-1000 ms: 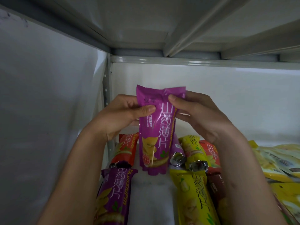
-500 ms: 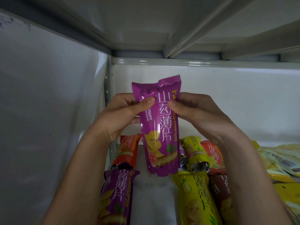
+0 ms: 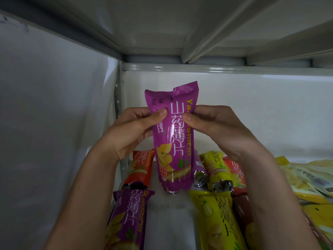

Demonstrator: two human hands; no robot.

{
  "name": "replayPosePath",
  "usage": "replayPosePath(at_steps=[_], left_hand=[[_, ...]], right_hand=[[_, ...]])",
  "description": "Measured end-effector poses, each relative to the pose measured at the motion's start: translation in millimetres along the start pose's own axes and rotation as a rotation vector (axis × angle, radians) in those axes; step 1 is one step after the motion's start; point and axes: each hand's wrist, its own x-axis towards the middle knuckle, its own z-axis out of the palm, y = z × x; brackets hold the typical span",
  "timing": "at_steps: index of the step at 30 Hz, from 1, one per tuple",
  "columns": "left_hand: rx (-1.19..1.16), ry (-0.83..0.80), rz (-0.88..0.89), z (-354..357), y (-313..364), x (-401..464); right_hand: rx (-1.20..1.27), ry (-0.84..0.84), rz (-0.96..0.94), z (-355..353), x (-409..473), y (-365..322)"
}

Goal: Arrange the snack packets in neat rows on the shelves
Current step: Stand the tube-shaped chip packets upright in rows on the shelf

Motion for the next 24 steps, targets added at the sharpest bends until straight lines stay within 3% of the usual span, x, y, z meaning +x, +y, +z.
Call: replayPosePath(at_steps=[20, 24], left_hand=[[0.058, -0.008, -0.003, -1, -9, 5], [0.110, 0.059, 0.044, 0, -9, 6]], right_hand=[[-0.397, 0.067, -0.022, -10, 7, 11], [-0.352, 0.098, -0.052, -7, 6, 11]])
